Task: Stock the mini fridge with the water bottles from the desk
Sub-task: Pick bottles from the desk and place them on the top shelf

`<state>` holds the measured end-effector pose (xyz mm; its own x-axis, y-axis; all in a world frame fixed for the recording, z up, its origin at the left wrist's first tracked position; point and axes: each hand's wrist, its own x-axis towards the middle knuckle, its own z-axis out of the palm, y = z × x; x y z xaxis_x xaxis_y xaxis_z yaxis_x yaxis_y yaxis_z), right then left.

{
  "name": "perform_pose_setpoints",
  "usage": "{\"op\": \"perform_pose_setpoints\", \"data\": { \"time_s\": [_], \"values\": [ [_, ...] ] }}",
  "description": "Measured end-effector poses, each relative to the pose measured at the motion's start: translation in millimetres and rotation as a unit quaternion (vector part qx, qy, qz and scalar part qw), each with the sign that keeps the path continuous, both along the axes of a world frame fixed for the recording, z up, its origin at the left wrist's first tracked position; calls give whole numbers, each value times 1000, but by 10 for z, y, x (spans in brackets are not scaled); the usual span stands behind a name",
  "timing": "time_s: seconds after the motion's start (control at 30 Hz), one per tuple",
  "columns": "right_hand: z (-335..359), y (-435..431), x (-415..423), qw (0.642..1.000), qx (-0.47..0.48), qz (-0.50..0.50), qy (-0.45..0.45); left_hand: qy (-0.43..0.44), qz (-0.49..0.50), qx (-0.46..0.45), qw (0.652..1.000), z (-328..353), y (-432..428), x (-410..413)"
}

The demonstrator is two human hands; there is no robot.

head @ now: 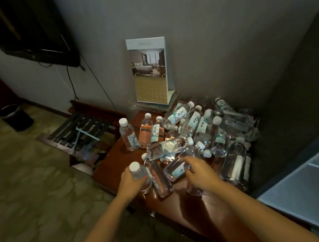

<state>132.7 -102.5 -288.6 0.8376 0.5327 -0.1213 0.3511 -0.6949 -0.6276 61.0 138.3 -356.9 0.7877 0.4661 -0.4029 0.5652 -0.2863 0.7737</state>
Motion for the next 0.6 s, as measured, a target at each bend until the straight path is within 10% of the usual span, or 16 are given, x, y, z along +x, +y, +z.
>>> {"op": "perform_pose_setpoints", "data": {
  "time_s": [0.17,0.33,0.6],
  "values": [
    [-146,-538,81,999,-26,-14,35,30,151,-9,988,-163,-424,-13],
    [-309,-828,18,996,-48,-70,37,131,71,-82,985,112,-1103,-48],
    [-376,-953,148,975,-37,-220,-20,48,53,145,987,298,-1709,519]
  ]
}}
